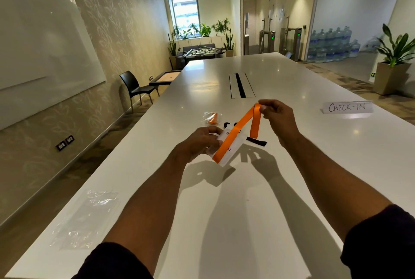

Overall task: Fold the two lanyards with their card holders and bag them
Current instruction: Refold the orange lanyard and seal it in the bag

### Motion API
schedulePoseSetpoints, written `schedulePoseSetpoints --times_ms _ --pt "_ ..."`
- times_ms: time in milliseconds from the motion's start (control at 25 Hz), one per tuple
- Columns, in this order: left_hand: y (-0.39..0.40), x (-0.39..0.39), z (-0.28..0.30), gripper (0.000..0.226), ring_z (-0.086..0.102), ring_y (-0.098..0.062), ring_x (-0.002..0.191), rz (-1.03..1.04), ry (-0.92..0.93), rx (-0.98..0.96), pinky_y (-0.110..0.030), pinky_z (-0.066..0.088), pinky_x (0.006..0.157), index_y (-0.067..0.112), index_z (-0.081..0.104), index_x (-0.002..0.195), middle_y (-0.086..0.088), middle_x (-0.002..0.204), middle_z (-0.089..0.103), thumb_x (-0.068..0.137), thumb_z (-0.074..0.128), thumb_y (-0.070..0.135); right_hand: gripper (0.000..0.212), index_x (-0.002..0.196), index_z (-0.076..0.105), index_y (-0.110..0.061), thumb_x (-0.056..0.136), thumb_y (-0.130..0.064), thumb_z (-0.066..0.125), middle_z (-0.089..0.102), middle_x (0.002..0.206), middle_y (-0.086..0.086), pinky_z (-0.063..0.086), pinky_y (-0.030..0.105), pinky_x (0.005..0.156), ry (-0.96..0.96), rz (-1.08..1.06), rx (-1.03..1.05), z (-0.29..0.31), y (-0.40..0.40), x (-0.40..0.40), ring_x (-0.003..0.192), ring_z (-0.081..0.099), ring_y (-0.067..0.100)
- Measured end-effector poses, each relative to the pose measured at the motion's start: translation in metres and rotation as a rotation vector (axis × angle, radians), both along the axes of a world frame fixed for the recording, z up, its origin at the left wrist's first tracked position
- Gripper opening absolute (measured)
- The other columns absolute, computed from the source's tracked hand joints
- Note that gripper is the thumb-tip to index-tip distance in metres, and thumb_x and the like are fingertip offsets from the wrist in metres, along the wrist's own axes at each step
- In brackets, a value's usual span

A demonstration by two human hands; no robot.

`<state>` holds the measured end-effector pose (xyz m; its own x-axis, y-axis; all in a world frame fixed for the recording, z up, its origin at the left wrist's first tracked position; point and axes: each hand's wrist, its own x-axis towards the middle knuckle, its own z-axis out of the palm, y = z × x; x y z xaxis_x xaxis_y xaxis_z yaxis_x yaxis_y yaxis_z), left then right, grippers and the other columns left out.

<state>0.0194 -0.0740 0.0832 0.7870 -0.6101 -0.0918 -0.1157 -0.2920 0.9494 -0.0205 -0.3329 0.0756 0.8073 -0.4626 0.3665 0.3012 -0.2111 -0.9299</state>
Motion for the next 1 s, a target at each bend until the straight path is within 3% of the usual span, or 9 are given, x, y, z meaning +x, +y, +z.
schedulePoseSetpoints --times_ms 120,240,320,400,440,520,680,920,1000 --pt "-0.001 0.002 0.001 0.049 0.063 -0.032 0.099 0.008 0.062 -0.082 -0.046 0.054 0.088 0.008 0.060 0.118 -0.019 0.113 0.062 0.071 0.070 0.015 0.021 0.117 0.069 -0.008 0.101 -0.020 0.061 0.074 0.101 0.003 0.057 0.037 0.091 0.120 -0.008 0.078 -0.013 0.002 -0.001 0.104 0.070 0.023" --pt "-0.002 0.005 0.000 0.054 0.062 -0.040 0.107 0.021 0.074 -0.139 -0.056 0.049 0.098 0.003 0.057 0.125 -0.024 0.119 0.061 0.073 0.070 0.014 0.042 0.123 0.062 -0.007 0.099 -0.041 0.063 0.074 0.110 0.014 0.058 0.035 0.070 0.397 0.044 0.112 -0.015 0.007 -0.006 0.090 0.073 0.025" --pt "-0.003 0.006 -0.001 0.056 0.062 -0.043 0.113 0.042 0.072 -0.158 -0.056 0.050 0.099 0.004 0.058 0.126 -0.024 0.125 0.062 0.074 0.070 0.017 0.055 0.129 0.057 -0.010 0.095 -0.054 0.062 0.071 0.114 0.011 0.058 0.042 0.078 0.510 -0.046 -0.032 -0.019 0.008 -0.009 0.095 0.072 0.028" --pt "-0.005 0.006 -0.002 0.045 0.064 -0.039 0.112 0.069 0.077 -0.184 -0.052 0.055 0.095 0.010 0.062 0.120 -0.020 0.124 0.064 0.076 0.071 0.016 0.054 0.132 0.057 -0.015 0.092 -0.051 0.067 0.068 0.118 0.008 0.055 0.048 0.095 0.408 -0.124 -0.168 -0.021 0.012 -0.011 0.106 0.067 0.028" --pt "-0.006 0.006 -0.003 0.036 0.065 -0.037 0.109 0.084 0.080 -0.199 -0.049 0.056 0.092 0.013 0.063 0.115 -0.020 0.123 0.064 0.080 0.071 0.013 0.049 0.132 0.058 -0.017 0.093 -0.045 0.070 0.068 0.119 0.007 0.055 0.045 0.097 0.302 -0.075 -0.194 -0.020 0.015 -0.012 0.108 0.067 0.026" --pt "-0.008 0.006 -0.003 0.025 0.065 -0.035 0.108 0.110 0.085 -0.218 -0.046 0.057 0.089 0.015 0.063 0.112 -0.019 0.123 0.063 0.089 0.065 0.005 0.046 0.135 0.060 -0.020 0.092 -0.029 0.074 0.069 0.124 0.004 0.055 0.034 0.094 0.140 0.127 -0.251 -0.017 0.023 -0.014 0.111 0.066 0.019" --pt "-0.015 0.001 -0.004 0.035 0.062 -0.040 0.116 0.109 0.100 -0.215 -0.047 0.057 0.091 0.006 0.056 0.128 -0.021 0.128 0.061 0.093 0.061 0.003 0.057 0.140 0.057 -0.017 0.089 0.000 0.074 0.062 0.133 0.004 0.057 0.019 0.081 0.067 0.363 -0.304 -0.013 0.041 -0.010 0.114 0.062 0.015" --pt "-0.022 -0.008 -0.004 0.044 0.061 -0.043 0.118 0.069 0.113 -0.248 -0.053 0.053 0.099 -0.002 0.050 0.136 -0.028 0.134 0.057 0.094 0.060 0.003 0.025 0.114 0.068 -0.014 0.092 -0.001 0.069 0.074 0.101 0.006 0.061 0.026 0.080 0.007 0.326 -0.134 -0.019 0.048 -0.009 0.090 0.073 0.011" --pt "-0.020 -0.011 -0.003 0.052 0.062 -0.042 0.117 0.020 0.152 -0.265 -0.052 0.054 0.097 0.001 0.048 0.139 -0.026 0.134 0.058 0.091 0.065 0.009 0.020 0.109 0.071 -0.011 0.092 -0.001 0.068 0.075 0.097 0.008 0.063 0.037 0.079 -0.005 0.250 -0.089 -0.021 0.046 -0.008 0.087 0.074 0.015"
